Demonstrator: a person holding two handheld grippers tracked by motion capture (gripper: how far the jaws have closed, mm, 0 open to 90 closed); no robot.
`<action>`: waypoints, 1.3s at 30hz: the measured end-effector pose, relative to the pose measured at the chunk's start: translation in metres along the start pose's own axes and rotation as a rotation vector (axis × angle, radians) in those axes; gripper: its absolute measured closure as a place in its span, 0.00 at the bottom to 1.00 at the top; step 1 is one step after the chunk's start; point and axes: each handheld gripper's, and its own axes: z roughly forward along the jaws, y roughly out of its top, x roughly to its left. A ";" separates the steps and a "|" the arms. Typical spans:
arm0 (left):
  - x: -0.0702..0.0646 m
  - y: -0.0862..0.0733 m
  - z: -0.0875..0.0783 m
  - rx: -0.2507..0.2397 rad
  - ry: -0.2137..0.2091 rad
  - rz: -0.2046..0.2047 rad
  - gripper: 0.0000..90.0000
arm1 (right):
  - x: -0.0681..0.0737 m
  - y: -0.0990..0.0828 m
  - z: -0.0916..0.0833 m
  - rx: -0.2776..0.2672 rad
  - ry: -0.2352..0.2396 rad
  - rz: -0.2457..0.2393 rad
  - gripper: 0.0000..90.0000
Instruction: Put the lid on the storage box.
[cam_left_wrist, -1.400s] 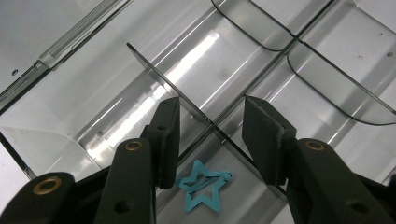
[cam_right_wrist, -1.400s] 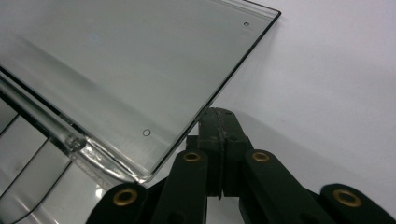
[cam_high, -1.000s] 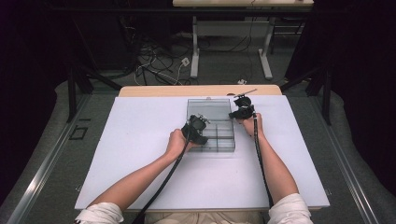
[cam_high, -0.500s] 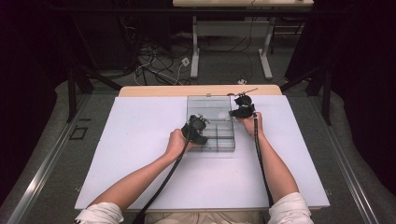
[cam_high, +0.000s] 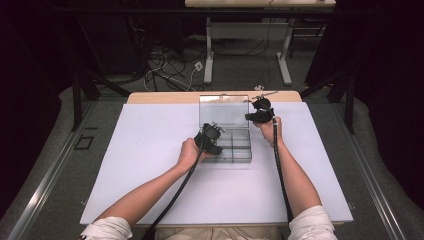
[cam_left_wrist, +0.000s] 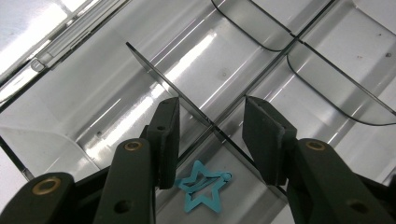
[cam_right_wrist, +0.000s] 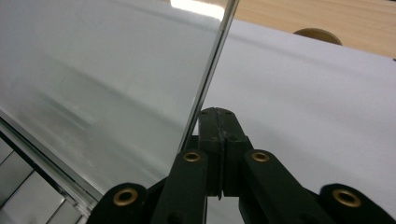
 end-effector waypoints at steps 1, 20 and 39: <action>0.000 0.000 0.000 -0.001 0.000 -0.001 0.64 | 0.000 0.001 -0.001 -0.002 -0.003 -0.006 1.00; 0.000 0.000 0.000 -0.001 -0.002 -0.002 0.64 | 0.002 0.009 -0.011 -0.040 0.000 -0.031 1.00; 0.000 0.000 0.000 -0.001 -0.002 -0.001 0.64 | 0.005 0.013 -0.023 -0.082 0.014 -0.048 1.00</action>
